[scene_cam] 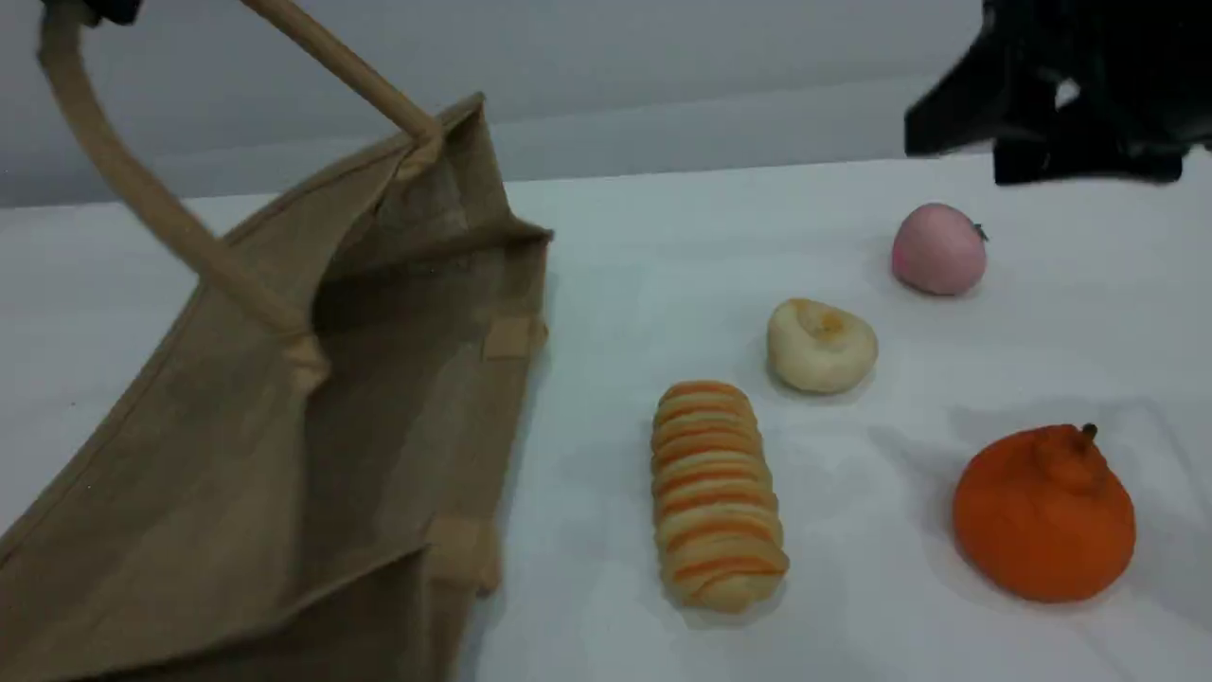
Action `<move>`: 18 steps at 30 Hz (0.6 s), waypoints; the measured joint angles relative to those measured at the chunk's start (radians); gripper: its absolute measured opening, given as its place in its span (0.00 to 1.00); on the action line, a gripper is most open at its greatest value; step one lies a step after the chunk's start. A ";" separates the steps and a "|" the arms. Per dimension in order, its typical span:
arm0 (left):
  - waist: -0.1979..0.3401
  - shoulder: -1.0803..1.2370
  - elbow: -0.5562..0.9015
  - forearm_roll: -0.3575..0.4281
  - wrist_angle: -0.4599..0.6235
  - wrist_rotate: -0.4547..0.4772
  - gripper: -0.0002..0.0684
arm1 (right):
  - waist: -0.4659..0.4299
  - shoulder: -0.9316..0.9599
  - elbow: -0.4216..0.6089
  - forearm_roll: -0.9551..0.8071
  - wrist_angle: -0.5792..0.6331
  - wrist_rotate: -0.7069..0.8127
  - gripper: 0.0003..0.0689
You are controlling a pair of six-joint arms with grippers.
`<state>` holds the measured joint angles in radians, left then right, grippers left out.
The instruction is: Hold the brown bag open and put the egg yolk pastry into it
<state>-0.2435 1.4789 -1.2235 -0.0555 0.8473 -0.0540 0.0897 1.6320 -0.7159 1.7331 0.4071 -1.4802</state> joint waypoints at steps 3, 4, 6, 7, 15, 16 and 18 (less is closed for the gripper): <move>0.000 0.001 -0.030 -0.002 0.066 0.047 0.13 | 0.000 0.065 -0.028 0.013 0.013 -0.082 0.64; 0.000 0.001 -0.043 -0.003 0.080 0.054 0.13 | 0.000 0.083 -0.041 0.013 0.015 -0.090 0.64; 0.000 0.001 -0.071 -0.007 0.097 0.054 0.13 | 0.000 0.130 -0.071 0.013 0.015 -0.091 0.64; 0.000 0.001 -0.086 -0.017 0.106 0.063 0.13 | 0.000 0.149 -0.090 0.013 0.015 -0.091 0.64; 0.000 0.003 -0.212 -0.184 0.142 0.245 0.13 | 0.001 0.327 -0.228 0.012 0.012 -0.091 0.64; 0.000 0.003 -0.222 -0.196 0.143 0.261 0.13 | 0.001 0.348 -0.240 0.012 0.012 -0.091 0.64; 0.000 0.003 -0.243 -0.210 0.145 0.282 0.13 | 0.001 0.379 -0.263 0.012 0.011 -0.091 0.64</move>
<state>-0.2435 1.4819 -1.4667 -0.2659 0.9924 0.2278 0.0904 2.0114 -0.9792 1.7448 0.4178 -1.5712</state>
